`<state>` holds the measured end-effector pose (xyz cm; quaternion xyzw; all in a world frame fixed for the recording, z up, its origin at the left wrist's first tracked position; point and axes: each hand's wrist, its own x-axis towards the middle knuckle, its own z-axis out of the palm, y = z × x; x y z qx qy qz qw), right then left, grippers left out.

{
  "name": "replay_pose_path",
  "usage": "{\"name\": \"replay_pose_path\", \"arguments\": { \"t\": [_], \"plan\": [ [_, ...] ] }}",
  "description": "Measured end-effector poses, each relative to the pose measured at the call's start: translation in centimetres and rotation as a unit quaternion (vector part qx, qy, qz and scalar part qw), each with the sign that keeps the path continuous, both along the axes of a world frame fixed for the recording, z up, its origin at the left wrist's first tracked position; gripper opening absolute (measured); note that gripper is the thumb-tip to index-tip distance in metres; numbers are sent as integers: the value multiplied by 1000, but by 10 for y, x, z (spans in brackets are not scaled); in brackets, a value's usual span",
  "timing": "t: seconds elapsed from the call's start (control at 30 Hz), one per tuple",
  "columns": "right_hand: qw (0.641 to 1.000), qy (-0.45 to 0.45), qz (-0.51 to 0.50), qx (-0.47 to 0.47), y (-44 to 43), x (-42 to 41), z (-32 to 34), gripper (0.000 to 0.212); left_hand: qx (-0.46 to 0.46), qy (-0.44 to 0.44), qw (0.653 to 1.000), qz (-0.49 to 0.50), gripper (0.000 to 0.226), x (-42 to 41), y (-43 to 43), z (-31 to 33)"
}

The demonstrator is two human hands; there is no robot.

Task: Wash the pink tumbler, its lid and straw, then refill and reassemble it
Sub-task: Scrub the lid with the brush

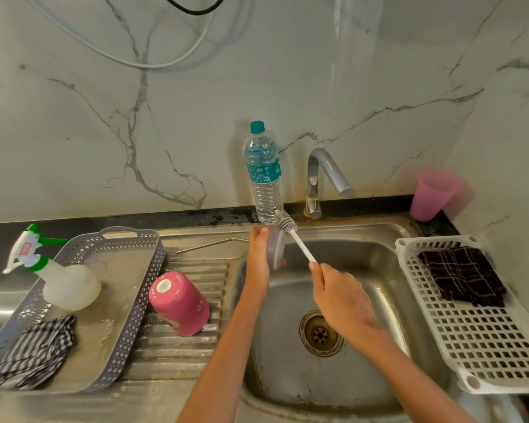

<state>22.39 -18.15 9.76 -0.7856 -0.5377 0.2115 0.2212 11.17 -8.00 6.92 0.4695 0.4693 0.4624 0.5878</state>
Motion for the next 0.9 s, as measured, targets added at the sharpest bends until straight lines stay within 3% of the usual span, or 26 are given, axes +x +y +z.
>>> {"name": "replay_pose_path", "arguments": {
  "t": [0.13, 0.23, 0.4, 0.57, 0.9],
  "plan": [
    [1000, -28, -7, 8, 2, -2, -1, 44, -145, -163, 976, -17, 57, -1, -6, 4],
    [999, -50, -7, 16, 6, -4, -5, 46, -163, -244, 955, -39, 87, -2, -11, -2],
    [1000, -26, 1, 7, 5, -7, -6, 46, -128, -335, 934, -5, 76, 0, -8, -14],
    [999, 21, -12, -23, -9, -12, -17, 44, -157, -409, 896, 72, 44, 4, -6, -16],
    [994, 85, 8, -65, -16, -14, -24, 42, -154, -403, 885, 175, 20, 4, 18, -5]
  ]
}}
